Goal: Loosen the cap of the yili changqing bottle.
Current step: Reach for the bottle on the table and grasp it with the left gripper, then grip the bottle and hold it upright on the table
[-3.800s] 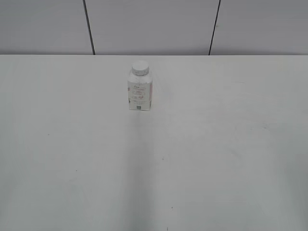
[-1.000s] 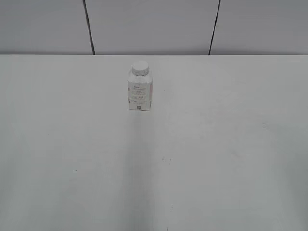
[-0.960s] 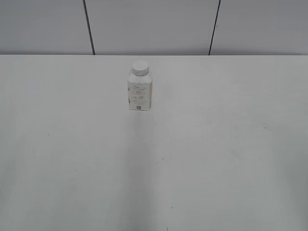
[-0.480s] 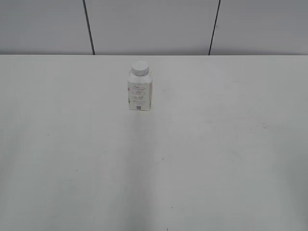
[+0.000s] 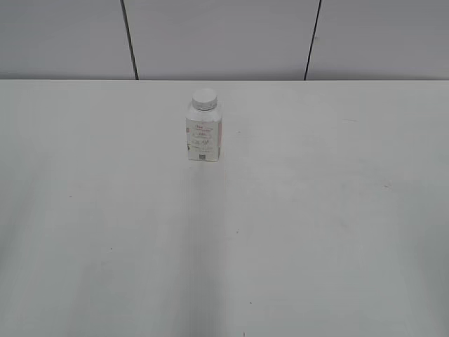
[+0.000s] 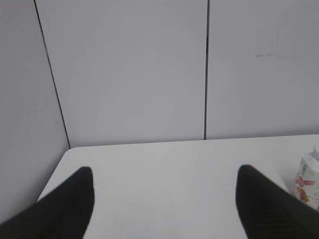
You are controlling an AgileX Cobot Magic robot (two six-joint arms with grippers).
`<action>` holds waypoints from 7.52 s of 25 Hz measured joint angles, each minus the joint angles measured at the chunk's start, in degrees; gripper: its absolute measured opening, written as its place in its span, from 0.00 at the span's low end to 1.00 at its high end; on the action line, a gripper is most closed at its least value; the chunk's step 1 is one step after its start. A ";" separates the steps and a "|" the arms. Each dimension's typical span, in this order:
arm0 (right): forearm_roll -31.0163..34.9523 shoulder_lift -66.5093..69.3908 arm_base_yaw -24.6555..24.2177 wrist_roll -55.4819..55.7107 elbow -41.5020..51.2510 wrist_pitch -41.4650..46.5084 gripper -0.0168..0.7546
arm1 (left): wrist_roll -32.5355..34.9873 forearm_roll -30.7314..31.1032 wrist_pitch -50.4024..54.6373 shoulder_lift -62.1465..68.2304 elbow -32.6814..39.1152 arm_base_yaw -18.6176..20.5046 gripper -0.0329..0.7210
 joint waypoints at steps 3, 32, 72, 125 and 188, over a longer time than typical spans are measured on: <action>0.00 0.00 0.00 0.00 0.00 0.00 0.69 | 0.00 0.27 -5.93 4.52 2.04 0.00 0.74; 0.00 0.00 0.00 -0.07 0.00 0.00 0.69 | 0.00 1.17 -40.72 40.76 2.31 0.00 0.70; 0.00 0.00 0.00 -0.12 0.00 0.00 0.69 | -0.20 4.82 -66.98 73.86 1.89 0.00 0.60; 0.00 0.00 0.00 -0.12 0.00 0.00 0.69 | -36.22 74.76 -74.21 128.28 -61.89 -7.24 0.84; 0.00 0.00 0.00 -0.12 0.00 0.00 0.69 | -41.88 80.11 -85.48 129.17 -64.11 -10.22 0.56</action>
